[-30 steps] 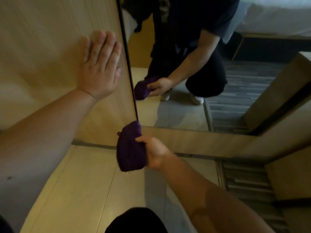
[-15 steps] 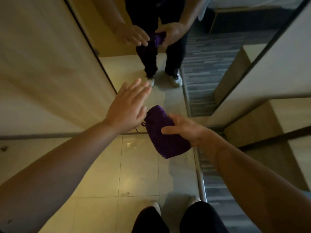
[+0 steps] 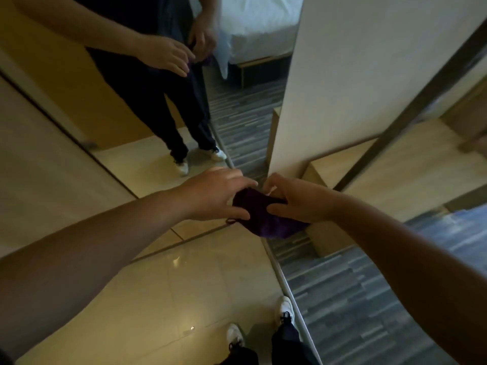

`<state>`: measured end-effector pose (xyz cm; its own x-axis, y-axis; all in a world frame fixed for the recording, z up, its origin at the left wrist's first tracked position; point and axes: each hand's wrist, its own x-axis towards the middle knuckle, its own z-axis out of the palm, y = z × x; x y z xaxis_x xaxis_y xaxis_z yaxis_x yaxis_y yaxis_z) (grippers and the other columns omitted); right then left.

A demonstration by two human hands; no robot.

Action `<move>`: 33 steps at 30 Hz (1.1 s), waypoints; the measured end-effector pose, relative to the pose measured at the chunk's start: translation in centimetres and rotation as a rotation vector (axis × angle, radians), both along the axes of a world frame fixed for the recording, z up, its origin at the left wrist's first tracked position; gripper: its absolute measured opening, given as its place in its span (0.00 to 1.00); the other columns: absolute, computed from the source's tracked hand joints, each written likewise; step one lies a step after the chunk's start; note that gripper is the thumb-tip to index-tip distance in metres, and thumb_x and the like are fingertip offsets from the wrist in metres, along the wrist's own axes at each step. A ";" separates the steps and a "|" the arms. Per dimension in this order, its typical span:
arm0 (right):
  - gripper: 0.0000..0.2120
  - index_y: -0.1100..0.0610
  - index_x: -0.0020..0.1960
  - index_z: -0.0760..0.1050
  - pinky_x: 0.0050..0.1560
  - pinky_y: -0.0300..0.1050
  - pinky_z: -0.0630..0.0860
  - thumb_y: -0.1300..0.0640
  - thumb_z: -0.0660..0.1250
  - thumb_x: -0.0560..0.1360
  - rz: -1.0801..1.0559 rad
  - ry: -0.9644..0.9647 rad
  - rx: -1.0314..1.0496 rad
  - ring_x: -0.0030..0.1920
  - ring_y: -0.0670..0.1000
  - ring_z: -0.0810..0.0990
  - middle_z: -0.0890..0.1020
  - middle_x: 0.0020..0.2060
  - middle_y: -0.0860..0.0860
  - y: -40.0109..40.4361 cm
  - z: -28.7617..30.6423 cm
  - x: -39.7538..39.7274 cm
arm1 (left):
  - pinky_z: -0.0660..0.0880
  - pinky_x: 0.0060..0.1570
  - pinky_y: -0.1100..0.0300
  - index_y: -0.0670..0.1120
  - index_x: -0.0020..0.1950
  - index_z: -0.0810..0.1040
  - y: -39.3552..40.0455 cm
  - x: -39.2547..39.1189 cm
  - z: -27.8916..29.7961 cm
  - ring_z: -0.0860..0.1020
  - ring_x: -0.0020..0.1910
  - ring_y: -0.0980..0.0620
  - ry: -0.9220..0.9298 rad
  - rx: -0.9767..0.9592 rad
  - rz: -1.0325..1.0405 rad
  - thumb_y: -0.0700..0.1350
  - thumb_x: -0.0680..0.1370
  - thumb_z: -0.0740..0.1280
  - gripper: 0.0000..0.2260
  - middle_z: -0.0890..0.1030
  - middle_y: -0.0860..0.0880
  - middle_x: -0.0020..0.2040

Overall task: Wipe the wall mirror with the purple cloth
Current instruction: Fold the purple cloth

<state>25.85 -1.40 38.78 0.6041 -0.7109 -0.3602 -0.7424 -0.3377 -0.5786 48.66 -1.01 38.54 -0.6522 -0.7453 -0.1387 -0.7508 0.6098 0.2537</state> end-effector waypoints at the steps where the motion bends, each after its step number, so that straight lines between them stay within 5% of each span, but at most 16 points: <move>1: 0.11 0.48 0.57 0.64 0.38 0.30 0.70 0.54 0.65 0.80 0.002 0.022 -0.020 0.43 0.42 0.77 0.77 0.48 0.45 0.7 0.9 -0.7 | 0.65 0.56 0.60 0.53 0.71 0.71 -0.1 -1.0 0.3 0.70 0.61 0.54 0.035 0.022 -0.027 0.61 0.75 0.70 0.27 0.73 0.53 0.63; 4: 0.10 0.48 0.54 0.63 0.33 0.31 0.67 0.55 0.64 0.80 -0.015 0.062 -0.049 0.38 0.39 0.73 0.72 0.40 0.40 2.8 2.9 -2.9 | 0.69 0.52 0.61 0.52 0.59 0.77 -0.5 -4.2 1.1 0.72 0.57 0.56 0.084 0.123 -0.107 0.56 0.75 0.72 0.15 0.73 0.55 0.59; 7: 0.13 0.51 0.60 0.66 0.37 0.34 0.72 0.54 0.66 0.78 -0.120 0.069 -0.052 0.42 0.46 0.78 0.78 0.45 0.46 4.9 3.7 -5.9 | 0.73 0.44 0.57 0.52 0.51 0.75 -0.6 -7.7 2.3 0.76 0.46 0.57 0.058 0.221 -0.159 0.53 0.77 0.70 0.09 0.78 0.55 0.47; 11: 0.24 0.53 0.68 0.65 0.48 0.40 0.80 0.56 0.71 0.76 -0.285 0.062 0.012 0.52 0.47 0.80 0.77 0.54 0.46 7.7 4.3 -11.1 | 0.67 0.35 0.62 0.53 0.48 0.72 -0.4 -12.3 3.7 0.75 0.37 0.61 0.086 0.263 -0.190 0.51 0.78 0.69 0.06 0.77 0.55 0.40; 14: 0.17 0.52 0.63 0.70 0.46 0.37 0.78 0.56 0.70 0.77 -0.367 0.079 -0.020 0.50 0.45 0.80 0.79 0.53 0.47 8.8 4.8 -15.4 | 0.64 0.31 0.66 0.57 0.44 0.68 -0.4 -15.7 4.5 0.74 0.35 0.61 0.078 0.257 -0.210 0.50 0.79 0.68 0.10 0.75 0.54 0.38; 17: 0.14 0.51 0.64 0.73 0.54 0.42 0.79 0.55 0.67 0.79 -0.369 0.102 -0.040 0.50 0.44 0.80 0.81 0.52 0.48 8.9 5.2 -19.3 | 0.65 0.35 0.66 0.59 0.47 0.67 -0.8 -19.2 4.8 0.75 0.38 0.60 0.050 0.262 -0.229 0.50 0.79 0.68 0.09 0.76 0.57 0.42; 21: 0.14 0.48 0.65 0.73 0.54 0.41 0.78 0.53 0.65 0.80 -0.317 0.122 -0.061 0.49 0.43 0.81 0.82 0.50 0.46 7.6 4.2 -25.4 | 0.71 0.48 0.63 0.58 0.69 0.69 -1.8 -24.6 4.1 0.75 0.51 0.60 -0.003 0.235 -0.292 0.51 0.80 0.67 0.18 0.75 0.61 0.55; 27: 0.16 0.47 0.66 0.72 0.43 0.33 0.71 0.54 0.66 0.79 -0.233 0.153 -0.064 0.48 0.45 0.80 0.81 0.50 0.46 1.8 -1.3 -36.5 | 0.73 0.48 0.56 0.54 0.57 0.75 -4.3 -34.0 -2.3 0.76 0.49 0.54 -0.079 0.172 -0.165 0.52 0.80 0.66 0.08 0.77 0.55 0.52; 33: 0.11 0.49 0.62 0.75 0.45 0.43 0.76 0.55 0.66 0.79 -0.151 0.222 -0.005 0.47 0.49 0.79 0.82 0.49 0.49 -5.1 -11.1 -45.5 | 0.74 0.52 0.52 0.53 0.57 0.76 -6.7 -43.0 -12.0 0.77 0.51 0.53 -0.066 0.266 0.047 0.49 0.80 0.65 0.06 0.77 0.54 0.52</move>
